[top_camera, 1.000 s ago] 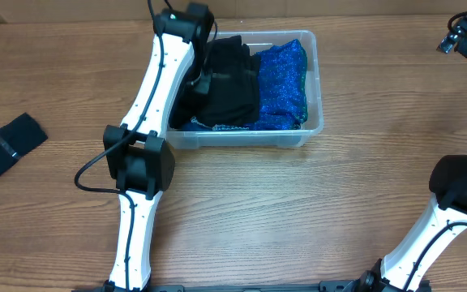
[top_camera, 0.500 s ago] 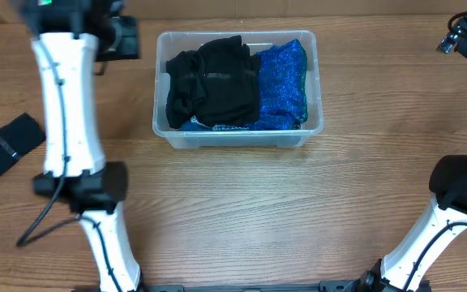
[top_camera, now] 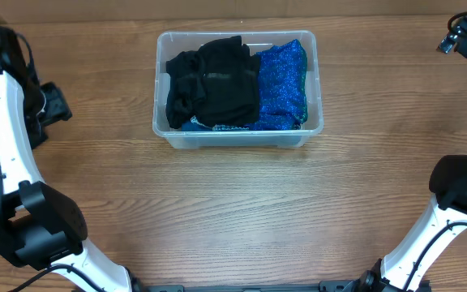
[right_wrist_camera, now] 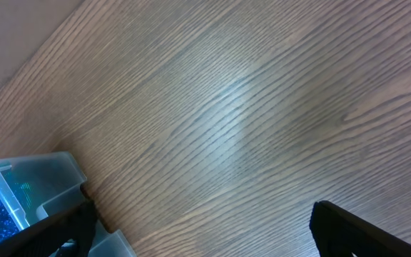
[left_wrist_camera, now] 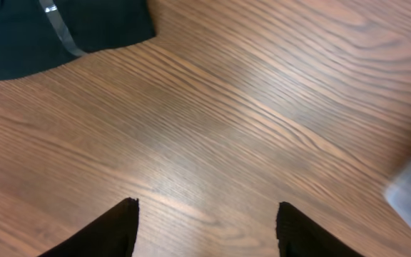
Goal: Pack container
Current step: 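Move the left gripper to the last black garment and grasp it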
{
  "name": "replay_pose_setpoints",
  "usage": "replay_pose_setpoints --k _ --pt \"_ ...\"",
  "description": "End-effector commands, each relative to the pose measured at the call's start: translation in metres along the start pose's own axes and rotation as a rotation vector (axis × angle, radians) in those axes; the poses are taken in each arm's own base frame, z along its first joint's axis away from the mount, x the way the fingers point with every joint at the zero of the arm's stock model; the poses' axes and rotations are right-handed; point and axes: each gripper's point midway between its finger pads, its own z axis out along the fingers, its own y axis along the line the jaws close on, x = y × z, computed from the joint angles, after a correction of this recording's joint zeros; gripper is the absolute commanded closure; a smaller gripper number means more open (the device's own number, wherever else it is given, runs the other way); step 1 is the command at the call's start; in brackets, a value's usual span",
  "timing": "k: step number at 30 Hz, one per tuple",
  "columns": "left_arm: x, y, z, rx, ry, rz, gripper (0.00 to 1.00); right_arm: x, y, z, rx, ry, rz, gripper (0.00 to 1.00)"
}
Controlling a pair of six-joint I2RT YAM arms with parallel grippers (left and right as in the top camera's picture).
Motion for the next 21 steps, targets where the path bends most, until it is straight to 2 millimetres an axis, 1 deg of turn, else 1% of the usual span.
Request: replay_pose_setpoints --k 1,2,4,6,7,10,13,18,20,21 --pt "0.001 0.014 0.026 -0.031 0.001 -0.005 0.35 -0.005 0.006 -0.023 -0.018 -0.064 -0.011 0.0" --pt "-0.003 0.019 0.03 -0.055 -0.013 -0.01 0.32 -0.005 0.006 -0.023 -0.018 -0.064 -0.011 0.0" --pt "-0.013 0.027 0.035 -0.1 -0.059 -0.018 0.23 -0.005 0.006 -0.023 -0.018 -0.064 -0.011 0.0" --pt "-0.025 0.034 0.039 -0.142 -0.112 -0.023 0.17 -0.005 0.006 -0.023 -0.018 -0.064 -0.011 0.0" --pt "-0.032 0.036 0.042 -0.16 -0.141 -0.011 0.16 -0.005 0.006 -0.023 -0.018 -0.064 -0.011 0.0" --pt "-0.043 0.04 0.052 -0.189 -0.191 0.039 0.16 -0.005 0.006 -0.023 -0.018 -0.064 -0.011 0.0" --pt "-0.046 0.046 0.066 -0.208 -0.214 0.043 0.16 -0.005 0.006 -0.023 -0.018 -0.063 -0.011 0.0" --pt "-0.05 0.071 0.084 -0.223 -0.221 -0.015 0.17 -0.005 0.006 -0.023 -0.018 -0.064 -0.011 0.0" --pt "-0.051 0.083 0.098 -0.227 -0.204 -0.041 0.18 -0.005 0.006 -0.023 -0.018 -0.064 -0.011 0.0" --pt "-0.051 0.085 0.107 -0.228 -0.191 -0.035 0.18 -0.005 0.006 -0.023 -0.018 -0.064 -0.011 0.0"
